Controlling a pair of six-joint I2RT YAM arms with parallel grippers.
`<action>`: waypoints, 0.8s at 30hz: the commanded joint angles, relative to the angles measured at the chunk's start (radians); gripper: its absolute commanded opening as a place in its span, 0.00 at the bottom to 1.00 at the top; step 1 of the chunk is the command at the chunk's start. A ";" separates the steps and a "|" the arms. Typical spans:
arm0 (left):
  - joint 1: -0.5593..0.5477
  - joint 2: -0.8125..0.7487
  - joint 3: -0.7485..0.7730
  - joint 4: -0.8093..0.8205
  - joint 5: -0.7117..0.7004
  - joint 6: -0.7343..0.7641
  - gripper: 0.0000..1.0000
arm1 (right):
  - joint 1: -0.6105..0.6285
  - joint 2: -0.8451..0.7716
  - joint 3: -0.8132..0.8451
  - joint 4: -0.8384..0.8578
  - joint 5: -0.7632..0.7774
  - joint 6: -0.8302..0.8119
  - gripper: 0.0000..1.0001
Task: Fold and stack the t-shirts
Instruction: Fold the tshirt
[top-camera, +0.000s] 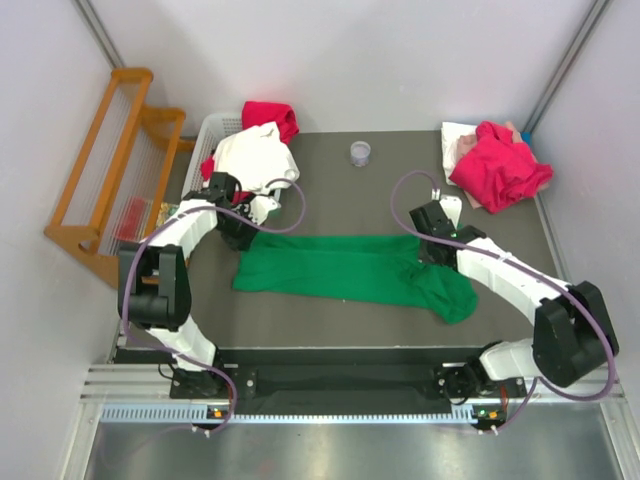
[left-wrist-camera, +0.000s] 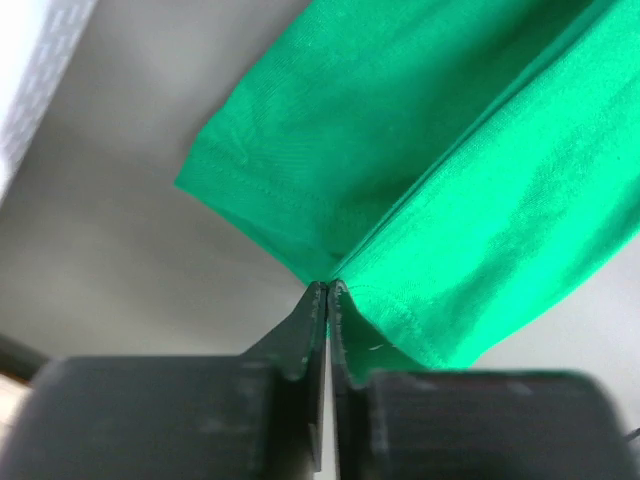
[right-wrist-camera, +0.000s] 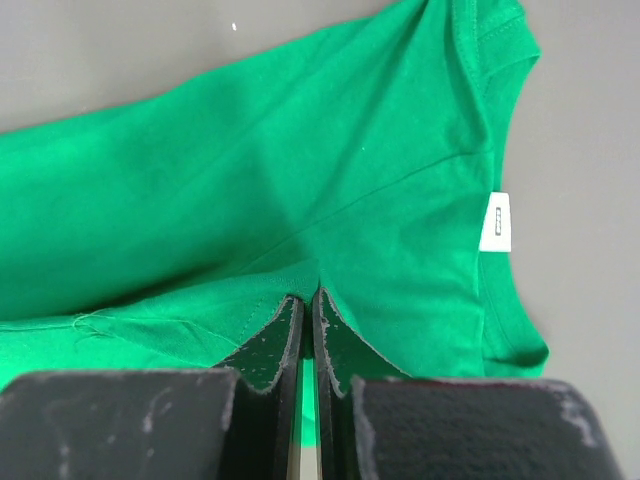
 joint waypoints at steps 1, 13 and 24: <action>0.010 0.029 0.031 0.043 -0.007 -0.020 0.16 | -0.033 0.052 0.043 0.069 0.016 -0.033 0.00; 0.010 -0.044 -0.010 0.039 0.019 -0.021 0.99 | -0.082 0.230 0.187 0.109 0.025 -0.112 0.03; 0.003 -0.210 0.011 -0.026 0.087 -0.031 0.99 | -0.084 0.333 0.305 0.074 0.039 -0.142 0.82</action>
